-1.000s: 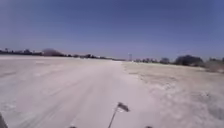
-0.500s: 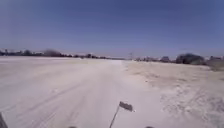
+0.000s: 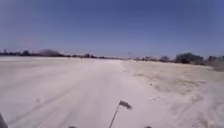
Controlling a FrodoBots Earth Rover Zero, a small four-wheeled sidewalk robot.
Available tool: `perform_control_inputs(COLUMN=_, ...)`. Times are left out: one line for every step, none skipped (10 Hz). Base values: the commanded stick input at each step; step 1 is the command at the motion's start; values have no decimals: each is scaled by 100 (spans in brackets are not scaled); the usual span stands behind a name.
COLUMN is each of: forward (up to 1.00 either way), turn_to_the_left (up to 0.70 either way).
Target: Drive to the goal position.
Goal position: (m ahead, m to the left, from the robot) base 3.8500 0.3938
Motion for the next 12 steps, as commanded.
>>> perform_control_inputs(forward=70, turn_to_the_left=0)
perform_control_inputs(forward=70, turn_to_the_left=0)
perform_control_inputs(forward=70, turn_to_the_left=0)
perform_control_inputs(forward=70, turn_to_the_left=0)
perform_control_inputs(forward=70, turn_to_the_left=0)
perform_control_inputs(forward=70, turn_to_the_left=0)
perform_control_inputs(forward=70, turn_to_the_left=0)
perform_control_inputs(forward=70, turn_to_the_left=0)
perform_control_inputs(forward=70, turn_to_the_left=0)
perform_control_inputs(forward=70, turn_to_the_left=0)
perform_control_inputs(forward=70, turn_to_the_left=0)
perform_control_inputs(forward=70, turn_to_the_left=0)
